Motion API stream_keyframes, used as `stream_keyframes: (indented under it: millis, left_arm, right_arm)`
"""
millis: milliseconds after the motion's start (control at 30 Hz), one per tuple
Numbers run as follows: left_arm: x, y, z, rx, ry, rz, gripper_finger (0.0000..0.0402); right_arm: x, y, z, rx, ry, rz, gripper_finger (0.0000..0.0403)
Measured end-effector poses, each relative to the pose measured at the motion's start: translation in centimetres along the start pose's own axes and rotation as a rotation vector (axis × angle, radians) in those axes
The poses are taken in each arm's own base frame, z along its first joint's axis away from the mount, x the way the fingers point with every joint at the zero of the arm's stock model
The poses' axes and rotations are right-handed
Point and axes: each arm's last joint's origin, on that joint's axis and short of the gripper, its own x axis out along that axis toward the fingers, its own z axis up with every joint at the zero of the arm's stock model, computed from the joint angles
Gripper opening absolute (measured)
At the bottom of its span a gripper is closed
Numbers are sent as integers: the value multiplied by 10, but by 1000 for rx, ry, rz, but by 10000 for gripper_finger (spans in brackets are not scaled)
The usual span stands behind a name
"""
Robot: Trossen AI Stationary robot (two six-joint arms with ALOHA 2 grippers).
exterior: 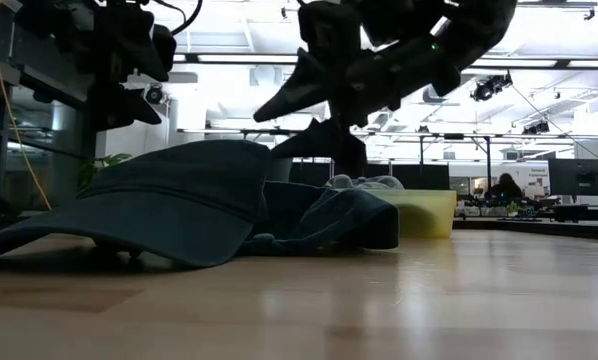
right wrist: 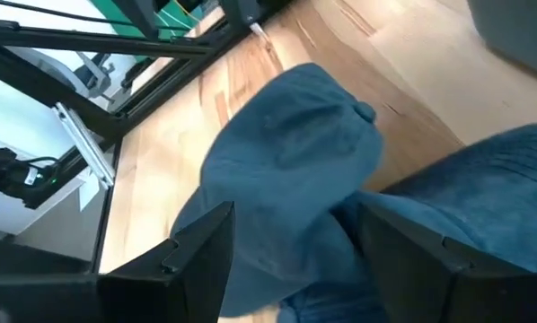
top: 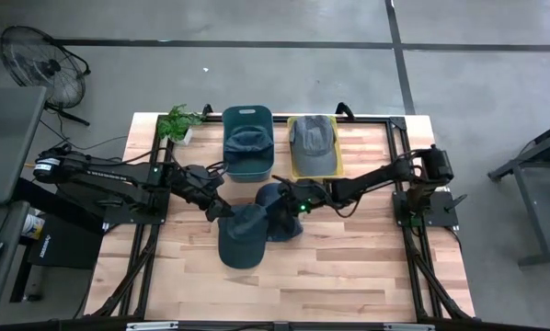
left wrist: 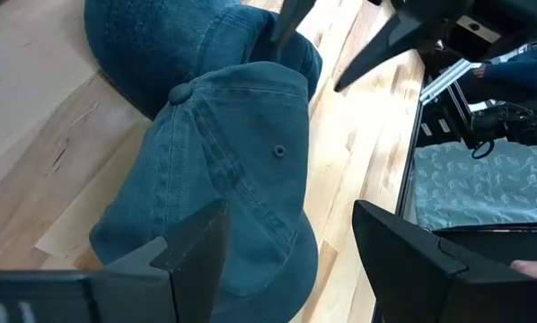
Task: Pick & Place hat
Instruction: Put the left blue cap into the blue bin
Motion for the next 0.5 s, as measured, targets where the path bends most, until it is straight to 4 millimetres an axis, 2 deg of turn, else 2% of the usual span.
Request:
stream_keyframes:
  millis: [500]
  left_arm:
    - [0,0,0,3,-3,-1,234]
  right_arm:
    - [2,-4,-2,17,19,8,228]
